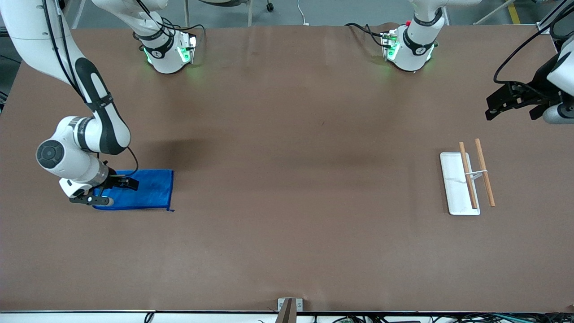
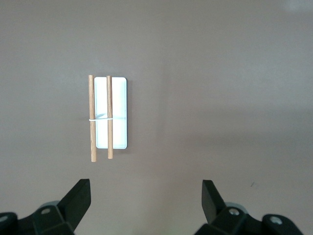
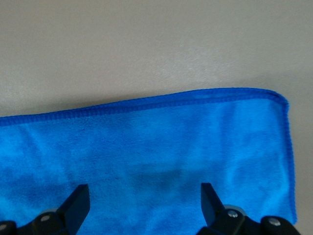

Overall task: Right arm passes towel to left arm to hang
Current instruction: 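Reach the right gripper down to the edge of the blue towel, then close the right gripper on the towel edge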

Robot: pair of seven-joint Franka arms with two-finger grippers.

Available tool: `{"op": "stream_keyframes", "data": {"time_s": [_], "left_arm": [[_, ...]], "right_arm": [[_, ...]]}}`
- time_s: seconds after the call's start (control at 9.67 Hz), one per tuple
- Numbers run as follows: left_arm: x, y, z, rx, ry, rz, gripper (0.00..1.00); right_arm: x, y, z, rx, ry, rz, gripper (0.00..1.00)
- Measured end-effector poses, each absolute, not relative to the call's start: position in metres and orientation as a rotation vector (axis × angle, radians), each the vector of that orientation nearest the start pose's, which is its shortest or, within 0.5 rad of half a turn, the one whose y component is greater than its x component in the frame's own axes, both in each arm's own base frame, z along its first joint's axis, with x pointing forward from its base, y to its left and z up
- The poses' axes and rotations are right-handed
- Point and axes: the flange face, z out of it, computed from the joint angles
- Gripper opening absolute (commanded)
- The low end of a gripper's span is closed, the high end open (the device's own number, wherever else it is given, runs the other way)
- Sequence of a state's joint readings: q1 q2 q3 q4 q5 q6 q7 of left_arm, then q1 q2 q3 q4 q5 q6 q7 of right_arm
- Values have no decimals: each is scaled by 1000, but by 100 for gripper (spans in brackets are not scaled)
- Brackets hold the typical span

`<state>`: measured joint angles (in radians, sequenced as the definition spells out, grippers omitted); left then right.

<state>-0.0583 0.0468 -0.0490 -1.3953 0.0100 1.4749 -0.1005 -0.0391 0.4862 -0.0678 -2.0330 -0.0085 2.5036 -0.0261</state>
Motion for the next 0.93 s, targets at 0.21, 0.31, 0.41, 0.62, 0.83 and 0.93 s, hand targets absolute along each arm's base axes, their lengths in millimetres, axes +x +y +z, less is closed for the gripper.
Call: {"op": "stream_keyframes", "data": {"time_s": [0.21,0.31,0.41,0.62,0.83,0.93], "left_arm": [[553,-58,675,-3137,10,-56,100],[553,-58,674,-3137,11,-54,100],[553,-58,674,-3137,17,-54,100],[553,-58,675,-3136,29,-55,100],[549,-57,678,-3136,36,-57,100],[547,-57,680,-3136,36,-61,100]], "right_arm": [[593,-55,189,-3170,84,58,95],[591,-53,182,-3169,79,71,90],[590,-52,176,-3168,76,80,70],[590,-52,174,-3168,73,83,24],[591,-52,175,-3168,72,78,0],[592,-51,177,-3168,72,72,0]]}}
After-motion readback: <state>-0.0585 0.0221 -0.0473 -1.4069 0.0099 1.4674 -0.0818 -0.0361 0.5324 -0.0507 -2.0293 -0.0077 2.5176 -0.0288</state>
